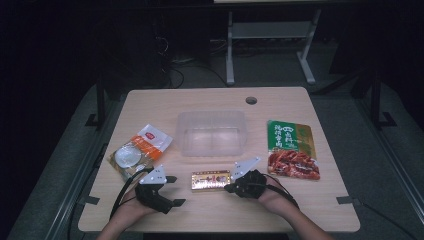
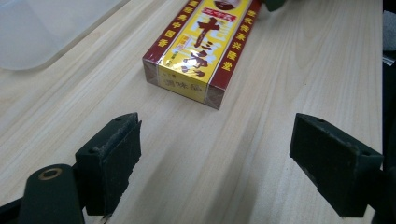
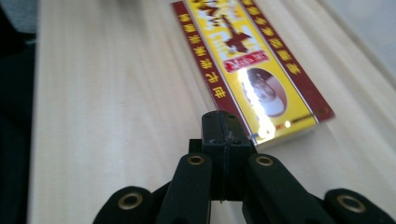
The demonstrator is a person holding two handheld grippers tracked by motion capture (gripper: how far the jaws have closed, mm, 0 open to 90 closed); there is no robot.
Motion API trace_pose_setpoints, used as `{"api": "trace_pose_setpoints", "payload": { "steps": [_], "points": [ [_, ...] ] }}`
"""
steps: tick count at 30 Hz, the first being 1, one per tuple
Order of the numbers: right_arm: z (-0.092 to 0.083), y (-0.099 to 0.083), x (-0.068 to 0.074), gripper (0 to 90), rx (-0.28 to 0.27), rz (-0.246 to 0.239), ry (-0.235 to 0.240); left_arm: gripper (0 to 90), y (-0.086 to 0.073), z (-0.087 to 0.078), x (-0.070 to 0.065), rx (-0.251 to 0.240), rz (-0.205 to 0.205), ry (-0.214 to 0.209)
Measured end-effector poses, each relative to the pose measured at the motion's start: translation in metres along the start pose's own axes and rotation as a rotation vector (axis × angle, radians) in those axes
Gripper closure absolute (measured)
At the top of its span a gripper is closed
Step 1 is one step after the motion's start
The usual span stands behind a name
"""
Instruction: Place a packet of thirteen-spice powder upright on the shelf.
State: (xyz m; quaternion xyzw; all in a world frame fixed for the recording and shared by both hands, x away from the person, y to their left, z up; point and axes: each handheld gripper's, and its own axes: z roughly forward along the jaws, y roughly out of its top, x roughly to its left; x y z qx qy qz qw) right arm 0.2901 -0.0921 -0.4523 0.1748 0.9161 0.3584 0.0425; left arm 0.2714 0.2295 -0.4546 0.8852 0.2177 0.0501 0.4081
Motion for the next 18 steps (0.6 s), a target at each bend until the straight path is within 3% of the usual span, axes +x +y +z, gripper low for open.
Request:
{"api": "trace_pose_setpoints", "payload": {
  "steps": [6,13,14,15,18],
  "points": [
    [0.006,0.002,-0.016,89.8,-0.002,0.013,-0.062,15.9,0.000,0.001,-0.001,0.003,0.009,-0.002],
    [0.001,0.001,-0.018,89.6,-0.025,0.030,-0.058,15.8,0.001,0.001,-0.002,0.005,0.001,0.013],
    [-0.002,0.000,-0.018,87.4,-0.035,0.029,-0.063,15.8,0.002,0.001,-0.001,0.006,0.000,0.016],
    [-0.006,-0.001,-0.018,80.4,-0.047,0.062,-0.054,15.6,0.004,0.002,-0.001,0.005,-0.002,0.028],
    [-0.009,-0.003,-0.019,74.0,-0.049,0.060,-0.047,15.6,0.007,0.002,0.000,0.012,-0.002,0.035]
  ]
}}
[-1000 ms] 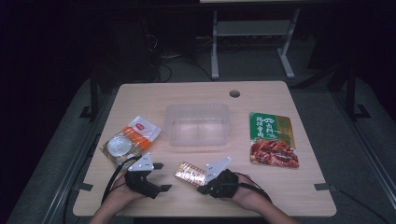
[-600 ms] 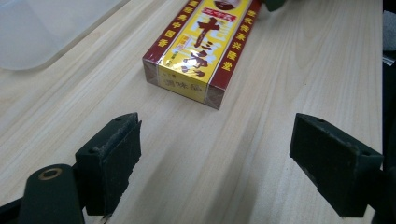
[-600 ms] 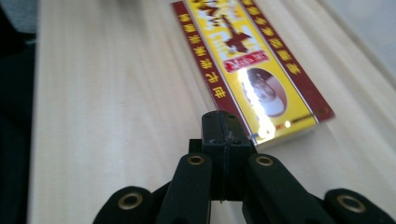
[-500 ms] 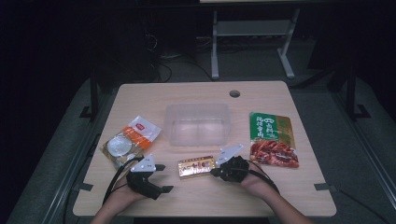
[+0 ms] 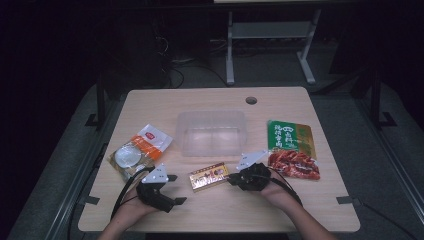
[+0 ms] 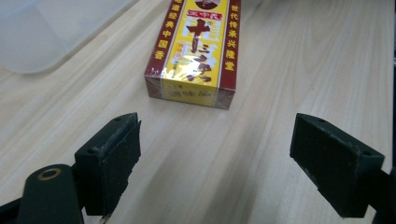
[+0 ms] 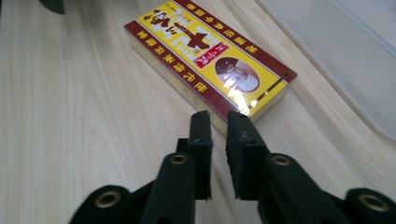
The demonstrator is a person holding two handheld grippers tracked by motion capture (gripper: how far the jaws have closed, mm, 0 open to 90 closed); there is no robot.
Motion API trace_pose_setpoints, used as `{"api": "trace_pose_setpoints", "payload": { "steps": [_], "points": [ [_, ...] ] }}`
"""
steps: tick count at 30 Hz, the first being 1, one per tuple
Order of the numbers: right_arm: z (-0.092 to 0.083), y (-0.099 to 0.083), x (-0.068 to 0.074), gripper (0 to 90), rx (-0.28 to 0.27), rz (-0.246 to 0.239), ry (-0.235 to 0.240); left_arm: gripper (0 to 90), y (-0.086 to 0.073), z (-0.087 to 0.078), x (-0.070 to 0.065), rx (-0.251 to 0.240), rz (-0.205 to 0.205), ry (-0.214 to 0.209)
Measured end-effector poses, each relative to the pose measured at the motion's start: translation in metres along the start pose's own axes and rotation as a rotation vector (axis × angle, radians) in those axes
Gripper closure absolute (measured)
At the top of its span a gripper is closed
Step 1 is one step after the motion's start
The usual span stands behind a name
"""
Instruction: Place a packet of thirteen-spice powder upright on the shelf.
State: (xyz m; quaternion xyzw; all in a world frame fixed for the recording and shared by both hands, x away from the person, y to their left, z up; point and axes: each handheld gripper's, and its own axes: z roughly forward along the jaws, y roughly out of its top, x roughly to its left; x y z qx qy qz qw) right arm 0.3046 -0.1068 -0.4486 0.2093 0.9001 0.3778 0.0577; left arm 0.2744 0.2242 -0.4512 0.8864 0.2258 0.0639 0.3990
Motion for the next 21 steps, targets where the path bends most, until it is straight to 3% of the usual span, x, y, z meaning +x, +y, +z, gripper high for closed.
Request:
{"api": "trace_pose_setpoints", "payload": {
  "steps": [1,2,3,9,11,21],
  "points": [
    [-0.002,-0.002,-0.001,64.9,0.004,0.011,0.005,15.6,0.001,0.001,0.001,0.000,0.005,0.003],
    [-0.002,-0.002,-0.001,64.9,0.004,0.011,0.005,15.6,0.003,0.001,0.001,0.000,0.003,0.006],
    [-0.003,-0.004,0.000,56.9,0.013,0.032,0.009,15.1,0.007,0.004,0.004,-0.002,-0.004,0.011],
    [-0.012,-0.012,-0.001,42.4,0.017,0.053,-0.003,13.4,0.016,0.009,0.004,0.019,0.022,0.011],
    [-0.016,-0.016,-0.001,38.7,0.022,0.064,-0.016,12.7,0.022,0.012,0.007,0.037,0.047,0.016],
    [-0.039,-0.038,-0.003,33.3,0.013,0.120,-0.026,12.5,0.041,0.034,0.018,0.085,0.071,-0.012]
  ]
}}
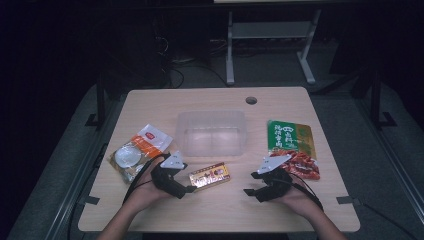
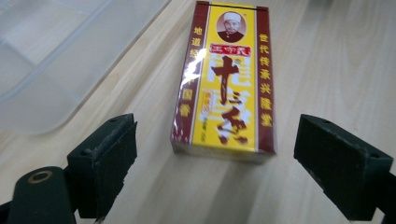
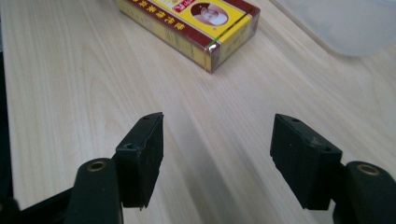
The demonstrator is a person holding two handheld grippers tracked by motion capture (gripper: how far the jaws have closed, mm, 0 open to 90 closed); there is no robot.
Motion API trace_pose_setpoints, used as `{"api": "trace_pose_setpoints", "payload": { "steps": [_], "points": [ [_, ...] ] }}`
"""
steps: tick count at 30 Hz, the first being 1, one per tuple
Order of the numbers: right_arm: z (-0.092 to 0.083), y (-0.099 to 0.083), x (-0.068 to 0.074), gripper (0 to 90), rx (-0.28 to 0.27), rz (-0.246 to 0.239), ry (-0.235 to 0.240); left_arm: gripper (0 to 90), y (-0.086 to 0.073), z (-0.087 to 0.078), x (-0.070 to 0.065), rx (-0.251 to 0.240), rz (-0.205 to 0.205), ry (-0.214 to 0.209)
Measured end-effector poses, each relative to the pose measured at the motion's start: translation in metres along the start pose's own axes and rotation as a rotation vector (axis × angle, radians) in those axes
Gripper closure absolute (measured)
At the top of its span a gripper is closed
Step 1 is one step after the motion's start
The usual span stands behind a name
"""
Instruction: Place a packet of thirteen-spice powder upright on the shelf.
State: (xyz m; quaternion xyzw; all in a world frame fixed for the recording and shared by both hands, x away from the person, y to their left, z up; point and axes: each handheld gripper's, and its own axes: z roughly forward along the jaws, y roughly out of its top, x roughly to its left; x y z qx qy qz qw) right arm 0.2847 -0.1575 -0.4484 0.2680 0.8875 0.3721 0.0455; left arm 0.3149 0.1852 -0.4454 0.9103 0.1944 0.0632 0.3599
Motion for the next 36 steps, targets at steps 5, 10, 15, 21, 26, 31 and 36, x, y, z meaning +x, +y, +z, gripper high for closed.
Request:
{"api": "trace_pose_setpoints", "payload": {
  "steps": [5,10,15,21,26,31,36],
  "points": [
    [-0.001,-0.001,-0.002,32.2,-0.003,0.003,0.011,12.1,0.010,0.016,0.002,0.008,0.002,-0.035],
    [0.004,0.001,-0.004,30.1,0.015,0.004,0.022,12.7,0.012,0.024,-0.002,0.017,0.012,-0.040],
    [0.006,0.002,-0.004,29.3,0.015,-0.001,0.024,13.9,0.010,0.028,-0.005,0.049,0.038,-0.033],
    [0.007,0.000,-0.007,29.4,0.021,-0.004,0.023,21.5,0.009,0.031,-0.007,0.059,0.039,-0.033],
    [0.007,0.000,-0.007,29.4,0.019,-0.002,0.023,25.3,0.007,0.032,-0.007,0.072,0.038,-0.030],
    [0.007,0.000,-0.007,29.4,0.020,-0.001,0.025,31.2,0.005,0.030,-0.006,0.057,0.035,-0.024],
    [0.006,-0.001,-0.008,28.5,0.014,-0.001,0.016,31.9,0.006,0.029,-0.006,0.069,0.036,-0.026]
  ]
}}
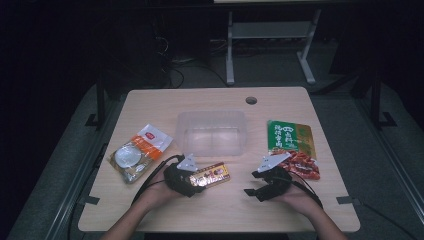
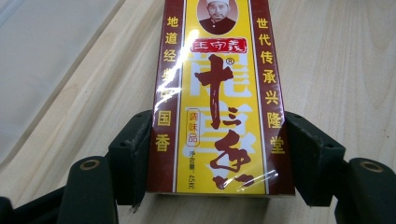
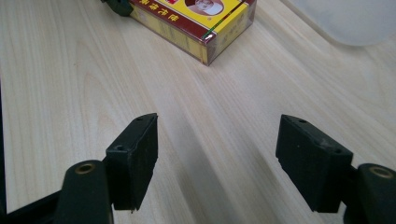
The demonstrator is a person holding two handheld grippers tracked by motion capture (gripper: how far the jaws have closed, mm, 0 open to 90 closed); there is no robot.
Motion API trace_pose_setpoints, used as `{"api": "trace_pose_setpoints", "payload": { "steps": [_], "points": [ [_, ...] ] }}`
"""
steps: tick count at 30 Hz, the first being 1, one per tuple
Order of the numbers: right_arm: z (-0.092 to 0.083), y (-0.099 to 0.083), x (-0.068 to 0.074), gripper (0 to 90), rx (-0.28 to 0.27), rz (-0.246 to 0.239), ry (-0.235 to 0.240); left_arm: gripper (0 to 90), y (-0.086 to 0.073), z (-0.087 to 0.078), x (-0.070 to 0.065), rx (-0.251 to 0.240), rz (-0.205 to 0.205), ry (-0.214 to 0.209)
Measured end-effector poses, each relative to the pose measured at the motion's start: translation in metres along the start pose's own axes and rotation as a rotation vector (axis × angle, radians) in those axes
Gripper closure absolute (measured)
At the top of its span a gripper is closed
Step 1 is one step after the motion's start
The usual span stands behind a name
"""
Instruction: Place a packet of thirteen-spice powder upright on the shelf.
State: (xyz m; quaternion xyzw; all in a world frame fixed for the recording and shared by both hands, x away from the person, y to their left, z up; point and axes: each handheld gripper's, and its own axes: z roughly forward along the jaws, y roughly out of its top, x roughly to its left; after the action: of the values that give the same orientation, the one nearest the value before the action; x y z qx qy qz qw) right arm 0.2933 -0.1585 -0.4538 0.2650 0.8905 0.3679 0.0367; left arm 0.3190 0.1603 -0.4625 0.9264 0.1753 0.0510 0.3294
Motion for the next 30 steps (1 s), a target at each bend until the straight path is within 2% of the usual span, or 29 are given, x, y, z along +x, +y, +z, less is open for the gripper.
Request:
{"api": "trace_pose_setpoints", "payload": {
  "steps": [4,6,9,13,14,16,21,22,23,27,30],
  "points": [
    [0.000,0.001,0.000,27.6,0.000,0.008,0.000,32.1,0.001,-0.001,0.001,0.009,-0.001,-0.006],
    [0.000,0.001,0.000,27.1,0.001,0.008,0.000,32.1,0.000,-0.002,0.001,-0.004,-0.026,-0.018],
    [-0.001,0.000,-0.001,26.7,-0.005,0.003,-0.002,32.1,0.001,-0.006,0.003,0.001,-0.017,-0.032],
    [-0.003,-0.001,-0.005,23.8,-0.012,0.016,0.006,32.1,0.001,-0.012,0.004,-0.025,-0.035,-0.062],
    [-0.004,-0.001,-0.005,23.8,-0.017,0.011,0.006,32.1,0.000,-0.015,0.005,-0.034,-0.040,-0.079],
    [-0.006,0.000,-0.004,24.1,-0.022,0.007,0.001,32.1,-0.001,-0.017,0.005,-0.038,-0.043,-0.085],
    [-0.006,0.001,-0.004,24.5,-0.032,-0.005,0.012,32.0,-0.006,-0.027,0.004,-0.085,-0.025,-0.094],
    [-0.007,0.001,-0.004,24.3,-0.033,-0.013,0.018,32.0,-0.008,-0.033,0.004,-0.110,-0.018,-0.110],
    [-0.007,0.001,-0.004,24.3,-0.033,-0.013,0.018,32.0,-0.008,-0.033,0.004,-0.110,-0.018,-0.110],
    [-0.008,0.004,-0.003,23.0,-0.054,-0.024,0.054,31.9,-0.011,-0.043,0.005,-0.133,0.025,-0.109],
    [-0.010,0.013,-0.003,22.3,-0.087,-0.068,0.103,31.9,-0.012,-0.051,0.005,-0.174,0.035,-0.112]
  ]
}}
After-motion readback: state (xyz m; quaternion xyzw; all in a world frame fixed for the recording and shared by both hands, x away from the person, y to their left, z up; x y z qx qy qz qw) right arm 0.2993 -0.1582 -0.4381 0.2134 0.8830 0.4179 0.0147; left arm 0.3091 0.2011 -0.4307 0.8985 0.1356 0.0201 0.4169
